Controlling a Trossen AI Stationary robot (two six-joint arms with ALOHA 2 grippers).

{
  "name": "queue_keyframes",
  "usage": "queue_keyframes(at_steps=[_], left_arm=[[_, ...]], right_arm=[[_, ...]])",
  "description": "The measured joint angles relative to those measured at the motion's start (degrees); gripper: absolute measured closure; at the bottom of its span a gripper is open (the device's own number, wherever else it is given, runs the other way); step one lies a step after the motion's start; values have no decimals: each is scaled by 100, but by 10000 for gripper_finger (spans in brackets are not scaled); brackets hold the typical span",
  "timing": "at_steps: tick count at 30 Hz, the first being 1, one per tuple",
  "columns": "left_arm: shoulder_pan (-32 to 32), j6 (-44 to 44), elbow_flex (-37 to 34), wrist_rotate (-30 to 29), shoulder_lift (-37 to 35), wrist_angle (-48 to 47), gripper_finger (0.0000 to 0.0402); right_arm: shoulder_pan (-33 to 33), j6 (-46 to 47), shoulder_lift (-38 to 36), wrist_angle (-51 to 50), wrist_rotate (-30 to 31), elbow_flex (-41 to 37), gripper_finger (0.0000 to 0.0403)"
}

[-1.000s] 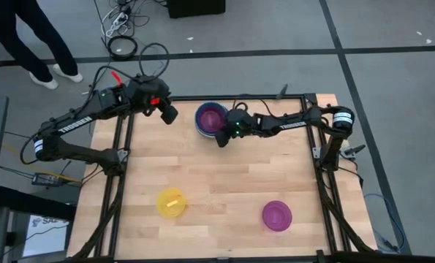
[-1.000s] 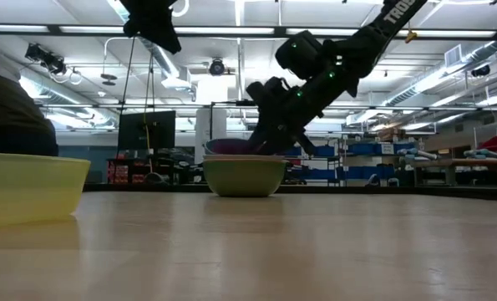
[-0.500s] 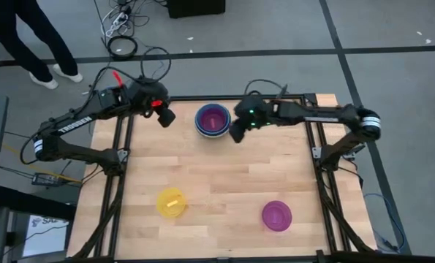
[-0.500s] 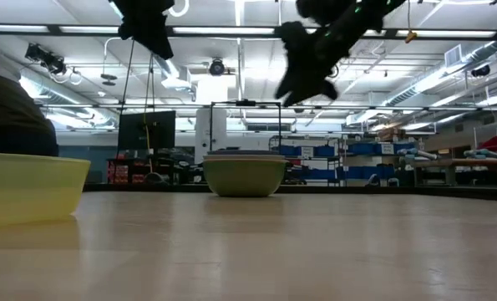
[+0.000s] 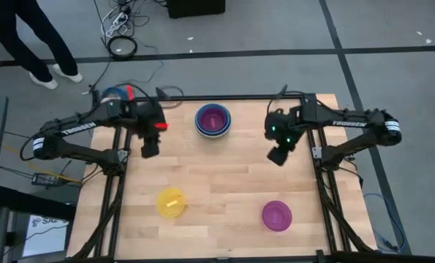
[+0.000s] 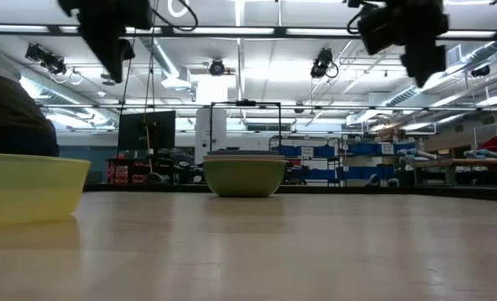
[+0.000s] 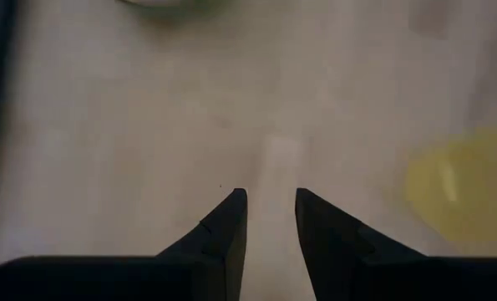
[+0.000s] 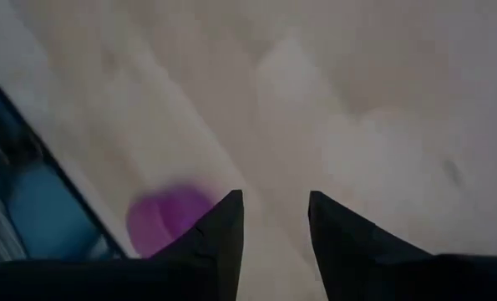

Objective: Nest bowls inside each other
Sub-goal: Stack the violet bowl on top of the red bowl

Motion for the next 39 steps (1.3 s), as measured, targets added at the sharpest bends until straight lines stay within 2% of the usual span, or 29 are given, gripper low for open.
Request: queue_keyframes(at_steps=[4,7,13,20,26,33,39], left_arm=[[-279,-80,-651,124,-17,70,289],[-449,-285,-1137,143,-23,240,289],[-643,-585,-1801,139,-18,977,289],[-786,-785,-1655,139,-67,1248,289],[-923,-820,-1537,136,-142,1550,289],[-1167,-866,-1534,116,-157,1774,289],[-1233,-844,-1534,95,-163,1807,289]], right_arm=[[687,32,93,-342,-120,-150,270],[1235,331,121,-182,-177,-402,261],[2077,1221,140,1046,-419,-1060,254],[2706,2084,141,2643,-571,-1775,259],[3213,2626,143,2783,-148,-2054,259],[3420,2931,145,2771,415,-2225,259],[3488,3238,145,3209,484,-2352,259]])
